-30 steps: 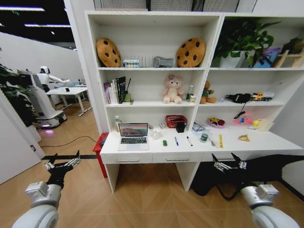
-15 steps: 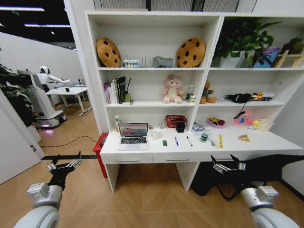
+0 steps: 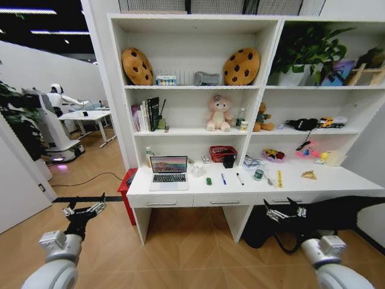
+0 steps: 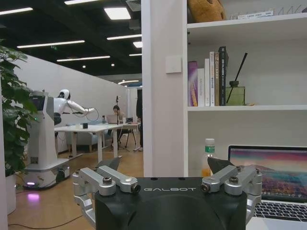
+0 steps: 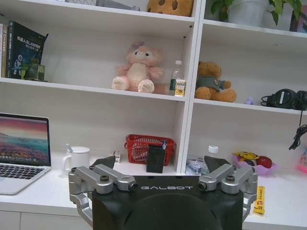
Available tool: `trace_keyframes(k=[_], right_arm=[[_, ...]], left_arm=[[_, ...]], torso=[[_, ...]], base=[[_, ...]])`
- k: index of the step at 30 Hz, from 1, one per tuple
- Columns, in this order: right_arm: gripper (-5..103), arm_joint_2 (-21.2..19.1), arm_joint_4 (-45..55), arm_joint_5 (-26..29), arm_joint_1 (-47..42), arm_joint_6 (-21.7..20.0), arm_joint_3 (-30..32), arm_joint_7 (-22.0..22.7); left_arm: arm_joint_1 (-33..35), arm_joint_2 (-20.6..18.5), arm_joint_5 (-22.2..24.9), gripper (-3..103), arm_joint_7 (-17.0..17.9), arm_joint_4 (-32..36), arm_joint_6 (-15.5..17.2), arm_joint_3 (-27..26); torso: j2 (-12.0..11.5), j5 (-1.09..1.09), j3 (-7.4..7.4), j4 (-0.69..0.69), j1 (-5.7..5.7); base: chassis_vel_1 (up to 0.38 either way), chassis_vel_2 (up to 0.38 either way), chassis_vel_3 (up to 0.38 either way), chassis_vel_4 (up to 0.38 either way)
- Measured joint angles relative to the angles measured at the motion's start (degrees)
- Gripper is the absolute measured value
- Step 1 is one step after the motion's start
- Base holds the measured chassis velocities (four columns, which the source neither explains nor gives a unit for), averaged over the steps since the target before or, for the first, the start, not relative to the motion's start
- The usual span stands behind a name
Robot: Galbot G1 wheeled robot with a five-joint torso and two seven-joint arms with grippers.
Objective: Organize the objects on the table.
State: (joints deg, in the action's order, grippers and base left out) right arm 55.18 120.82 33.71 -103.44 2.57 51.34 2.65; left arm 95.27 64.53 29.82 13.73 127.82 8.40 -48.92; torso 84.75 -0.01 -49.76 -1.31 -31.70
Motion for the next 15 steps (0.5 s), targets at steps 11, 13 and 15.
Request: trace_keyframes(k=[11, 13, 15], right_arm=[[100, 0.18, -0.48, -2.08, 2.29, 0.24, -1.68, 0.0], [100, -0.11, 0.29, -1.96, 2.96, -0.17, -1.01, 0.03], [100, -0.13, 0.42, -1.76, 3.44, -0.38, -0.67, 0.09]], left_arm=[[0.58, 1.12, -1.54, 100, -0.84, -1.0, -1.04, 0.91], [-0.36, -0.2, -1.05, 100, -0.41, -0.26, -0.75, 0.41], [-0.94, -0.61, -0.33, 100, 0.13, -0.02, -0.46, 0.1]], torso=[[-0.01, 0.01, -0.02, 0.01, -0.03], [-0.02, -0.01, -0.01, 0.01, -0.04], [-0.01, -0.01, -0.02, 0.01, -0.04]], base=[[-0.128, 0.133, 0.131, -0.128], [-0.129, 0.152, 0.152, -0.131], [-0.137, 0.147, 0.145, -0.122]])
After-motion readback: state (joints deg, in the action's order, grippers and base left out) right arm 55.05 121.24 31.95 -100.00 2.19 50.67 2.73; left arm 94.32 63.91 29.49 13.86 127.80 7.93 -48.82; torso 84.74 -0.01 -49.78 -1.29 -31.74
